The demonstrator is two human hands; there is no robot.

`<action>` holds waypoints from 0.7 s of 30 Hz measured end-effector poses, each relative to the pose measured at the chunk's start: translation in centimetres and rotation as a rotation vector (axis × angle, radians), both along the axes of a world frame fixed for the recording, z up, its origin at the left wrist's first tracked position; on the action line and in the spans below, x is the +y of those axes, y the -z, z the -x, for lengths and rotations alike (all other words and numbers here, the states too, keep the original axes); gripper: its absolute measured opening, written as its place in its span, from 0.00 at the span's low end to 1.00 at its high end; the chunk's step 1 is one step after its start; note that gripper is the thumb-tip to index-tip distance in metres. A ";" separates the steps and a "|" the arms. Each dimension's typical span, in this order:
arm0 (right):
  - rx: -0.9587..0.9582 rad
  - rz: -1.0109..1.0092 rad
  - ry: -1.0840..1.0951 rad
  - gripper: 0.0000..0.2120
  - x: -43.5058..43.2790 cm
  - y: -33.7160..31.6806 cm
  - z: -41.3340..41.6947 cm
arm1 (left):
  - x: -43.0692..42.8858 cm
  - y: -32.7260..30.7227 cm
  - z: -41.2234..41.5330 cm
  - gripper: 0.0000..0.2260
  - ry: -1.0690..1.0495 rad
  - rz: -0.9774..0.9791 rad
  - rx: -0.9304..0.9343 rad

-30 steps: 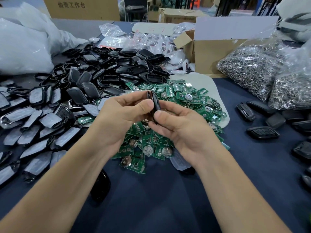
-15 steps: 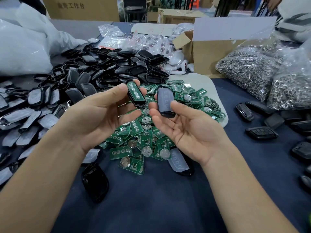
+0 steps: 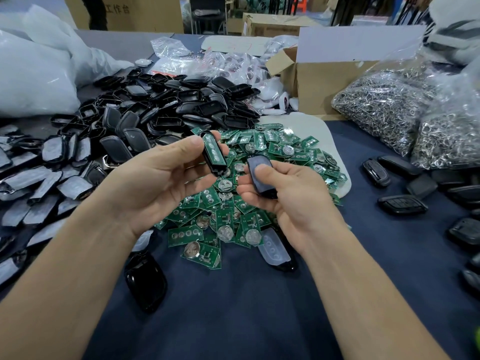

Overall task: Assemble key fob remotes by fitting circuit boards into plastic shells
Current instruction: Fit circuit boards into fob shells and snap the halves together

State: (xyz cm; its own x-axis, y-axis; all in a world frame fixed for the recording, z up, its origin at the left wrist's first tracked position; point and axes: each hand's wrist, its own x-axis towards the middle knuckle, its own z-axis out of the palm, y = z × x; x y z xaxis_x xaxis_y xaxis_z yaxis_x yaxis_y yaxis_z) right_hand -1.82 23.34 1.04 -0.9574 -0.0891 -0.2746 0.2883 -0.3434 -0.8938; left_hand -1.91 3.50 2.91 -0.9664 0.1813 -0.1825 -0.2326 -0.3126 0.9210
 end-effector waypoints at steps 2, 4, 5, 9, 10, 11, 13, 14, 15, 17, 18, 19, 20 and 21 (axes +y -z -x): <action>0.003 -0.005 -0.007 0.08 0.0 0.1 0.0 | 0.0 0.0 0.0 0.12 0.004 0.004 0.001; -0.001 0.007 -0.035 0.08 0.1 0.2 0.0 | 0.0 0.0 -0.1 0.13 0.010 0.009 0.002; -0.004 0.013 -0.049 0.08 0.1 0.2 0.0 | 0.0 0.0 -0.1 0.13 0.011 0.010 0.003; -0.010 0.022 -0.078 0.06 0.2 0.2 0.0 | 0.0 0.1 -0.1 0.13 0.007 0.007 0.008; -0.017 0.027 -0.078 0.06 0.2 0.2 0.0 | 0.0 0.1 -0.1 0.13 0.007 0.009 0.008; -0.024 0.024 -0.075 0.07 0.2 0.1 0.1 | 0.0 0.1 -0.1 0.13 0.008 0.011 0.008; -0.027 0.003 -0.064 0.07 0.2 0.2 0.2 | -0.1 0.1 0.0 0.13 0.009 0.012 0.005; -0.026 -0.002 -0.057 0.07 0.1 0.3 0.2 | -0.1 0.1 0.0 0.13 0.010 0.016 0.004; -0.024 -0.002 -0.050 0.07 0.1 0.3 0.2 | -0.1 0.1 0.0 0.13 0.011 0.026 0.004; -0.024 0.012 -0.041 0.07 0.1 0.2 0.2 | -0.1 0.1 0.1 0.13 0.010 0.046 0.004; -0.028 0.030 -0.037 0.07 0.1 0.1 0.1 | -0.1 0.2 0.1 0.13 0.007 0.052 0.003; -0.037 0.057 -0.034 0.08 0.2 0.0 0.1 | 0.0 0.2 0.1 0.13 0.002 0.059 0.001; -0.051 0.094 -0.032 0.09 0.2 -0.2 0.1 | 0.0 0.2 0.0 0.14 -0.004 0.070 -0.002; -0.070 0.146 -0.030 0.12 0.2 -0.3 0.1 | 0.1 0.2 0.0 0.15 -0.012 0.080 -0.005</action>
State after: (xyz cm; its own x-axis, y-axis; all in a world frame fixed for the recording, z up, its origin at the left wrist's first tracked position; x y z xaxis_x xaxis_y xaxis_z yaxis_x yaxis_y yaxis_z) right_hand -1.90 23.56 1.32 -0.9328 -0.1608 -0.3225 0.3599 -0.4589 -0.8123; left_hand -1.87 3.63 2.75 -0.9673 0.1544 -0.2011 -0.2343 -0.2411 0.9418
